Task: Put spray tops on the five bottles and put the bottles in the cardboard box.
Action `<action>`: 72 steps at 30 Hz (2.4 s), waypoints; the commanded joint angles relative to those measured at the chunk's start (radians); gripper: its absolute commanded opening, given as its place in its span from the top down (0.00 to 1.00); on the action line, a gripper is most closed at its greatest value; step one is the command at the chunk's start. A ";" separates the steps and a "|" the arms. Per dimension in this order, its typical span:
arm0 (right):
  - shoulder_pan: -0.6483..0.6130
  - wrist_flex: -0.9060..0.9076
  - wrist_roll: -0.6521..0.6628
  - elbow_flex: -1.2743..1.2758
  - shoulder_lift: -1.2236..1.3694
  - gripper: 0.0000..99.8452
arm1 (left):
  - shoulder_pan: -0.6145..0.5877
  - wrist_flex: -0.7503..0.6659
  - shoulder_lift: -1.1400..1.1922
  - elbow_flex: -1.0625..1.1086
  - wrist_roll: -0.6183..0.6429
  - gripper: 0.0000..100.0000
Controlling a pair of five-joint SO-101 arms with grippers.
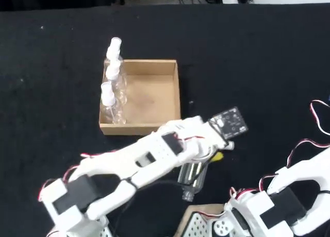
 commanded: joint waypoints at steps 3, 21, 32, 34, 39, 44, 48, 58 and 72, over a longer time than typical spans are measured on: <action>-0.011 0.002 0.002 -0.067 -0.001 0.99 | 0.013 0.023 0.107 -0.211 -0.008 0.74; -0.009 0.000 0.002 -0.064 0.001 0.99 | 0.064 0.497 0.454 -0.743 -0.018 0.74; -0.009 0.000 0.002 -0.062 0.001 0.99 | 0.051 0.499 0.479 -0.760 -0.077 0.86; -0.009 0.000 0.002 -0.062 0.001 0.99 | 0.056 0.499 0.479 -0.756 -0.078 0.91; -0.009 0.000 0.002 -0.062 0.001 0.99 | 0.062 0.500 0.479 -0.760 -0.078 0.97; -0.009 0.000 0.002 -0.062 0.001 0.99 | 0.062 0.578 0.410 -0.762 -0.078 0.97; -0.015 0.000 0.002 -0.062 0.001 0.99 | 0.051 0.638 0.311 -0.760 -0.078 0.97; -0.017 0.000 0.000 -0.062 0.001 0.99 | 0.062 0.551 0.442 -0.757 -0.078 0.79; -0.017 0.000 -0.003 -0.061 0.001 0.99 | 0.038 0.997 0.690 -1.247 -0.189 0.79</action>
